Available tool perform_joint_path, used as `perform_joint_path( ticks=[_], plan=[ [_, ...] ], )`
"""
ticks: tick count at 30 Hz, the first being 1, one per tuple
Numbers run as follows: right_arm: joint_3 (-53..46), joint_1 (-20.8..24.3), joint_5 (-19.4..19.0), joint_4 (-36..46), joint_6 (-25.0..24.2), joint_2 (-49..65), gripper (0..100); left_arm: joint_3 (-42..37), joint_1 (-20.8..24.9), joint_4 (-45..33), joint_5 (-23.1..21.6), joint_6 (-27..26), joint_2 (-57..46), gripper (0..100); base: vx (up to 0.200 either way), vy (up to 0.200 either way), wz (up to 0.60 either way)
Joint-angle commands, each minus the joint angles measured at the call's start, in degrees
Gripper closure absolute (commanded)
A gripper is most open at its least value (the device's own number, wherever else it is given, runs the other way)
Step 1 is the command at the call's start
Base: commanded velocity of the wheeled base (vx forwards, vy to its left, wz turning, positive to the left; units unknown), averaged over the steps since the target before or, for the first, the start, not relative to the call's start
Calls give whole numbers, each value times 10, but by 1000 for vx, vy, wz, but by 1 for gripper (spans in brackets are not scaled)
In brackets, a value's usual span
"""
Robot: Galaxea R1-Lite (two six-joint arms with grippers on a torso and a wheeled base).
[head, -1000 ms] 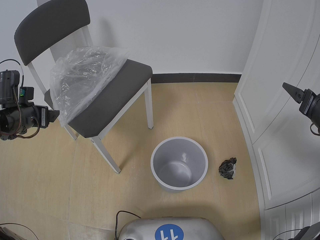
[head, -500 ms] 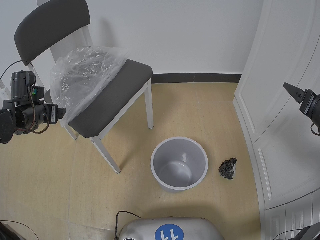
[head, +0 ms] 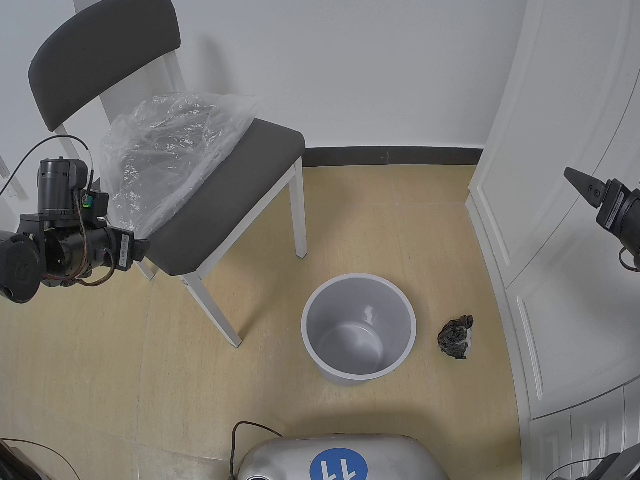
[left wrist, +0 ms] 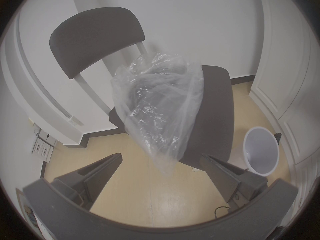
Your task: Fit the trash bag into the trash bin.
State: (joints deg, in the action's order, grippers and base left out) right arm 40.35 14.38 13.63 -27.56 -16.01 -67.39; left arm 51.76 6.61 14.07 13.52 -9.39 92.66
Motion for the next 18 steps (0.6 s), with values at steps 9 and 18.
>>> perform_joint_path(
  ticks=[9,18],
  plan=[
    [1,-12,0,0,-5,-14,0,23,10,50,39,-12,65,0,0,0,0],
    [3,-13,0,-1,-8,-14,0,32,6,54,38,-12,68,100,0,-111,0]
  ],
)
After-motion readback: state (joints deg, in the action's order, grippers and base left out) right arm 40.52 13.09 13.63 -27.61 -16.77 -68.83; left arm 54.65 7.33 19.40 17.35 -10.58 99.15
